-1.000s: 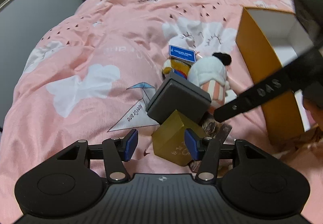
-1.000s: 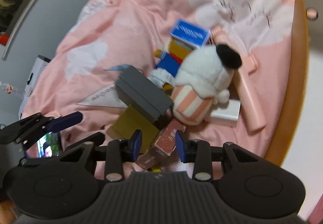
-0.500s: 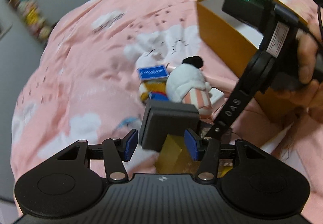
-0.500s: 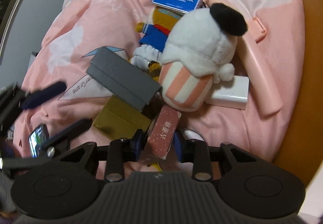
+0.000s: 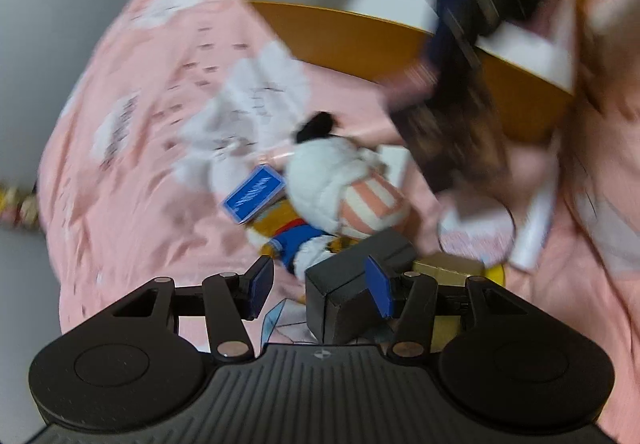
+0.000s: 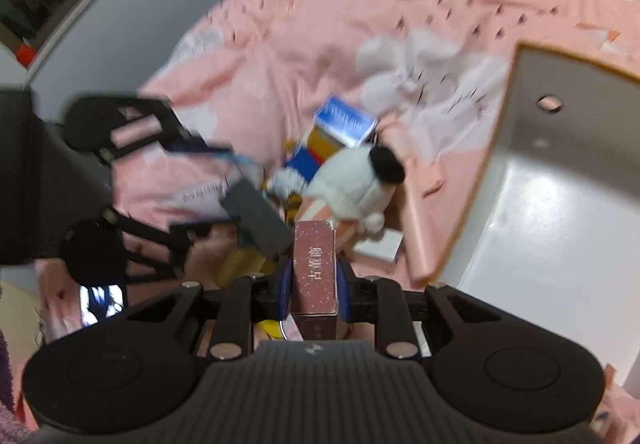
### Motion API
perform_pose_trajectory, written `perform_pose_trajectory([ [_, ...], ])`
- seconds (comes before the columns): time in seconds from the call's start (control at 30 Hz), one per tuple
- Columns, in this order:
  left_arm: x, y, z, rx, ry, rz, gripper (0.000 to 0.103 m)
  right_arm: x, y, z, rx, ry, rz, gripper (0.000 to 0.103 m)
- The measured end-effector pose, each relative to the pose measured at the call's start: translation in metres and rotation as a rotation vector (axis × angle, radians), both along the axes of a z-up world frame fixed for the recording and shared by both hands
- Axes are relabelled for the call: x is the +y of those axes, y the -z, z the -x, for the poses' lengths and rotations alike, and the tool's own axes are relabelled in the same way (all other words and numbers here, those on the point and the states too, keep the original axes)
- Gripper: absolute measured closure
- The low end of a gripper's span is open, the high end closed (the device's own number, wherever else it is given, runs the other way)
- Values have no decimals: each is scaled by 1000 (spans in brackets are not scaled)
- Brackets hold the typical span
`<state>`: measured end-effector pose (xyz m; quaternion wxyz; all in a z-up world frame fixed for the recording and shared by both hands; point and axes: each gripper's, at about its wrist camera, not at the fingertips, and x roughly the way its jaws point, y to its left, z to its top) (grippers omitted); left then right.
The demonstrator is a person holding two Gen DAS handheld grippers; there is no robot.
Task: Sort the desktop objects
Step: 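Grasp the black box with the left gripper while the right gripper carries the maroon box over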
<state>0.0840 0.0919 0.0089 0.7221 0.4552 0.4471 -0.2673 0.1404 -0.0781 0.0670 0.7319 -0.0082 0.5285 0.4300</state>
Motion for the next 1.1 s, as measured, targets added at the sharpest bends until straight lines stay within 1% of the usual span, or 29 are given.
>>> perform_pose_trajectory([
  [0.17, -20, 19, 7, 97, 198, -192, 43, -32, -18, -6, -28, 94, -82, 79],
  [0.2, -24, 24, 10, 111, 250, -239, 43, -40, -20, -7, -33, 114, -94, 79],
  [0.27, -31, 35, 13, 126, 324, -322, 43, -49, -22, -10, -35, 144, -117, 79],
  [0.37, -36, 50, 7, 173, 379, -413, 42, -70, -22, -16, -3, 199, -161, 79],
  [0.5, -39, 65, -3, 242, 383, -477, 42, -93, -27, -16, -23, 263, -192, 79],
  [0.57, -39, 67, -5, 260, 374, -476, 43, -104, -30, -13, -45, 285, -195, 79],
  [0.67, -36, 67, -7, 241, 322, -467, 45, -120, -30, -11, -55, 326, -187, 79],
  [0.73, -33, 63, -8, 221, 251, -446, 48, -127, -26, -8, -65, 351, -160, 79],
  [0.8, -28, 58, -6, 198, 202, -416, 50, -132, -19, -4, -69, 371, -129, 79],
  [0.9, -20, 49, -4, 167, 109, -372, 52, -136, -6, -1, -40, 386, -108, 79],
  [0.97, -17, 41, -4, 147, 29, -335, 54, -135, 1, 2, -31, 387, -92, 79],
  [1.1, -9, 22, -5, 119, -154, -241, 56, -131, 6, 12, -97, 389, -15, 79],
])
